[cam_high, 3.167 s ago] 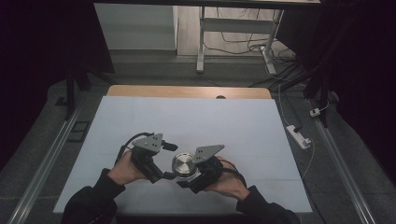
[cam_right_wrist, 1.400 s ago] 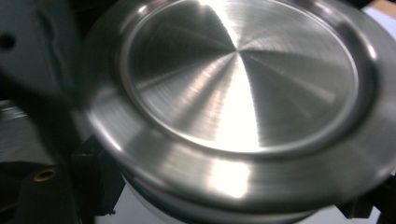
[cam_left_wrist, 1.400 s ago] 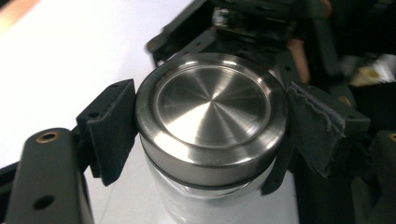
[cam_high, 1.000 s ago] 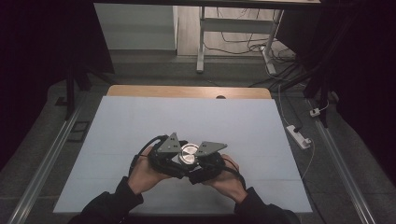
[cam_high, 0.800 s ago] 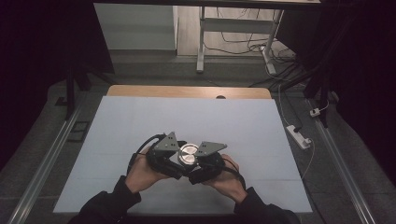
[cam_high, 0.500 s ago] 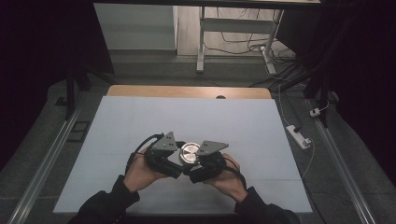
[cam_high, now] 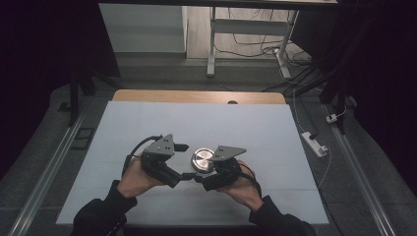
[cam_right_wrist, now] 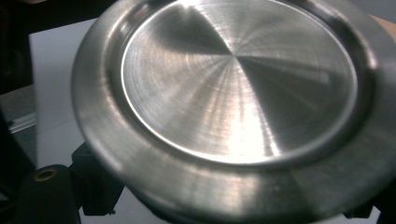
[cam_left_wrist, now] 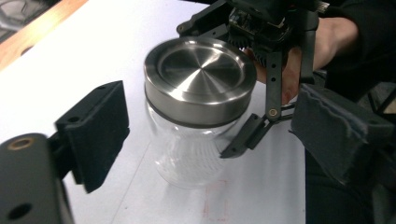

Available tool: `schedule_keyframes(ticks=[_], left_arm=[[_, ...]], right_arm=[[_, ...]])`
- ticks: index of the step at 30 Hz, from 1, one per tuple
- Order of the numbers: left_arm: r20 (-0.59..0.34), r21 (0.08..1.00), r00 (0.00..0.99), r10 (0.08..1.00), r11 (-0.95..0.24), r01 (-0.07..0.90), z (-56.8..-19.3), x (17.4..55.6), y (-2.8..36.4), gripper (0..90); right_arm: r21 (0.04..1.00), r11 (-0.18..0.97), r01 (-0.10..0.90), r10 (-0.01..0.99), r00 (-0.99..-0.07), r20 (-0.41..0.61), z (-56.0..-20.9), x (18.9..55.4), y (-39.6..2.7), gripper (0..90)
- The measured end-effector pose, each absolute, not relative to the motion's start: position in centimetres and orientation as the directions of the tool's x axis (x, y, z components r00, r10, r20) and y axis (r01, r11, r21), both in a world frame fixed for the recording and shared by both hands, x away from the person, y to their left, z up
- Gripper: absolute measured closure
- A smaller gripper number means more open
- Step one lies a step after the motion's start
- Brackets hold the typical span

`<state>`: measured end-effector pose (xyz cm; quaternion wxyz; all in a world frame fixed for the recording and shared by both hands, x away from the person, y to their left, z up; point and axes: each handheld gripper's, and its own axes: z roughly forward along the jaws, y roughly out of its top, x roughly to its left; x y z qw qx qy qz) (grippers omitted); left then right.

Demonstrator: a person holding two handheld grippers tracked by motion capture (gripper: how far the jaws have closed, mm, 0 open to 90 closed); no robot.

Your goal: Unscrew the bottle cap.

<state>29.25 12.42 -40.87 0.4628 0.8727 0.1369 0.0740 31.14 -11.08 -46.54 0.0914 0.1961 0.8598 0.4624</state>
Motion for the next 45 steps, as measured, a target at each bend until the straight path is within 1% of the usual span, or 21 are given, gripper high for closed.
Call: schedule_keyframes(ticks=[2,4,8,10,11,13,16,19,22,23,24,25,27,29,30,32,34,37,40,43,45], left_arm=[[0.001,0.824,0.960,0.281,-0.545,0.159,-41.1,29.5,12.4,7.6],[-0.016,0.824,0.976,0.219,-0.550,0.137,-41.4,29.8,12.5,8.7],[-0.069,0.840,0.994,0.084,-0.533,0.103,-42.1,30.0,12.6,12.3],[-0.064,0.840,0.997,0.033,-0.537,0.072,-42.3,29.8,12.4,16.4],[-0.050,0.836,0.998,0.026,-0.546,0.057,-42.3,29.6,12.3,19.5],[-0.015,0.828,0.998,0.053,-0.559,0.043,-42.1,29.3,12.0,20.3],[0.013,0.831,0.988,0.155,-0.551,0.076,-41.9,29.0,11.5,20.5],[0.032,0.835,0.953,0.301,-0.532,0.140,-41.9,28.7,10.5,20.6],[0.047,0.840,0.888,0.457,-0.499,0.212,-42.2,28.1,9.0,20.5],[0.060,0.835,0.876,0.479,-0.504,0.219,-42.2,28.0,8.7,20.5],[0.065,0.832,0.876,0.478,-0.510,0.217,-42.2,28.0,8.5,20.3],[0.055,0.833,0.886,0.460,-0.510,0.213,-42.1,28.1,8.6,19.1],[-0.017,0.857,0.912,0.410,-0.463,0.224,-41.7,28.6,9.5,14.3],[-0.087,0.873,0.934,0.346,-0.425,0.239,-41.3,29.1,10.7,10.4],[-0.101,0.877,0.947,0.305,-0.423,0.230,-41.1,29.4,11.3,10.0],[-0.093,0.880,0.960,0.262,-0.430,0.203,-41.1,29.5,12.2,10.3],[-0.088,0.873,0.978,0.189,-0.459,0.167,-41.2,29.7,12.7,12.2],[-0.027,0.832,0.993,0.119,-0.547,0.088,-41.7,29.4,12.5,14.2],[0.037,0.785,0.994,0.105,-0.619,0.036,-42.2,29.0,11.7,15.4],[0.046,0.781,0.995,0.091,-0.624,0.021,-42.4,28.8,11.2,18.1],[0.043,0.785,0.995,0.089,-0.619,0.021,-42.3,28.8,11.1,18.2]], right_arm=[[0.832,0.501,0.240,0.369,-0.928,0.045,-46.5,30.9,-10.9,15.3],[0.832,0.513,0.210,0.301,-0.952,0.055,-46.4,30.5,-10.6,15.3],[0.824,0.550,0.138,0.189,-0.981,0.038,-46.4,29.2,-9.5,15.3],[0.817,0.565,0.117,0.153,-0.988,0.035,-46.5,28.7,-9.2,15.3],[0.817,0.566,0.111,0.145,-0.989,0.033,-46.5,28.6,-9.1,15.3],[0.813,0.573,0.104,0.150,-0.988,0.021,-46.4,28.5,-9.1,15.3],[0.817,0.563,0.127,0.200,-0.980,0.014,-46.3,29.0,-9.4,15.3],[0.819,0.548,0.168,0.289,-0.957,0.003,-46.2,29.5,-9.7,15.4],[0.821,0.526,0.223,0.397,-0.918,-0.004,-46.3,30.0,-9.9,15.3],[0.821,0.516,0.245,0.429,-0.903,-0.001,-46.4,30.1,-10.0,15.3],[0.819,0.516,0.250,0.448,-0.894,-0.009,-46.5,30.2,-10.1,15.3],[0.819,0.517,0.250,0.453,-0.892,-0.013,-46.5,30.2,-10.1,15.3],[0.826,0.507,0.246,0.437,-0.900,0.000,-46.3,30.2,-10.3,15.3],[0.837,0.495,0.234,0.409,-0.912,0.013,-46.0,30.2,-10.5,15.3],[0.841,0.493,0.225,0.388,-0.922,0.019,-45.9,30.2,-10.6,15.3],[0.841,0.502,0.203,0.333,-0.943,0.029,-45.8,30.1,-10.6,15.3],[0.840,0.510,0.184,0.290,-0.956,0.033,-45.8,29.8,-10.4,15.3],[0.834,0.529,0.155,0.237,-0.971,0.031,-46.0,29.3,-9.9,15.3],[0.819,0.560,0.125,0.202,-0.979,0.011,-46.2,28.9,-9.4,15.3],[0.809,0.577,0.108,0.186,-0.983,-0.002,-46.4,28.7,-9.2,15.3],[0.807,0.581,0.103,0.182,-0.983,-0.006,-46.5,28.7,-9.2,15.3]])
